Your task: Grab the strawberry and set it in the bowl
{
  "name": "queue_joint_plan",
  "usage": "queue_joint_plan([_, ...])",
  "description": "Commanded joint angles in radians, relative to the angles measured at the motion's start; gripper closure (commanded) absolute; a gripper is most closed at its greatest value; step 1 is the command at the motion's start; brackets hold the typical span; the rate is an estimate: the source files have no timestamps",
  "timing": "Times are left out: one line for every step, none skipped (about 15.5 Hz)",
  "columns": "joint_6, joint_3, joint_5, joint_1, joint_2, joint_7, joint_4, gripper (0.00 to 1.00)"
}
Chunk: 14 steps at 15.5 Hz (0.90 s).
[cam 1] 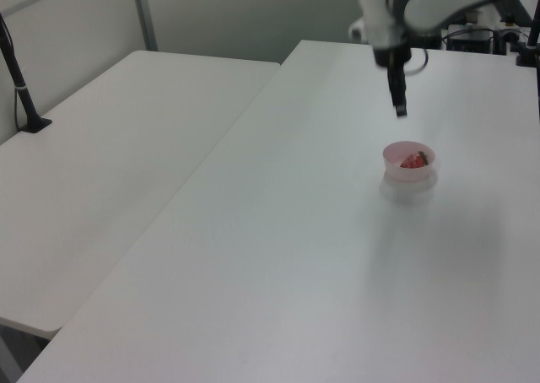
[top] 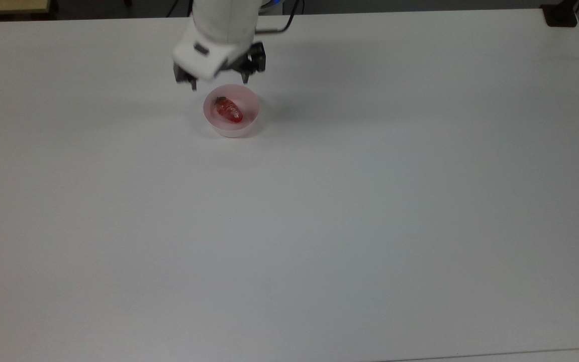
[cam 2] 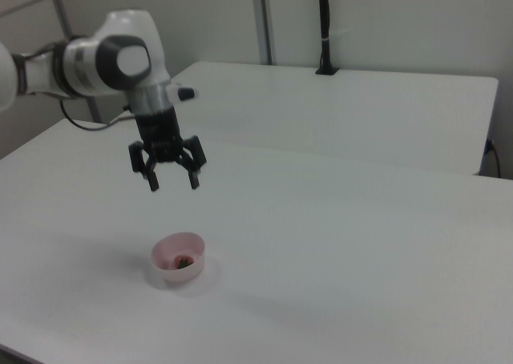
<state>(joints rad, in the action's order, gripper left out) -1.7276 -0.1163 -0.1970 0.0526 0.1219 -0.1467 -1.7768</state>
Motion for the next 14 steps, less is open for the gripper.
queue_joint_plan([0.022, 0.021, 0.007, 0.001, -0.132, 0.11, -0.019, 0.0])
queue_joint_plan([0.039, 0.059, 0.054, -0.011, -0.158, 0.154, -0.018, 0.0])
queue_joint_plan([0.042, 0.107, 0.109, -0.032, -0.178, 0.185, -0.007, 0.0])
queue_joint_plan([0.059, 0.131, 0.125, -0.057, -0.182, 0.199, 0.008, 0.0])
queue_joint_plan([0.074, 0.159, 0.128, -0.066, -0.185, 0.213, 0.014, 0.0])
queue_joint_plan([0.072, 0.168, 0.13, -0.065, -0.188, 0.216, 0.029, 0.0])
queue_joint_plan([0.069, 0.172, 0.131, -0.06, -0.186, 0.204, 0.039, 0.0])
queue_joint_plan([0.063, 0.172, 0.133, -0.054, -0.186, 0.199, 0.04, 0.0])
queue_joint_plan([0.039, 0.172, 0.131, -0.05, -0.185, 0.194, 0.043, 0.0])
queue_joint_plan([0.011, 0.173, 0.131, -0.048, -0.182, 0.181, 0.043, 0.0])
queue_joint_plan([-0.007, 0.175, 0.131, -0.045, -0.177, 0.164, 0.045, 0.0])
queue_joint_plan([-0.012, 0.175, 0.131, -0.039, -0.177, 0.141, 0.045, 0.0])
queue_joint_plan([-0.012, 0.175, 0.13, -0.037, -0.177, 0.116, 0.045, 0.0])
queue_joint_plan([-0.01, 0.175, 0.13, -0.036, -0.177, 0.116, 0.045, 0.0])
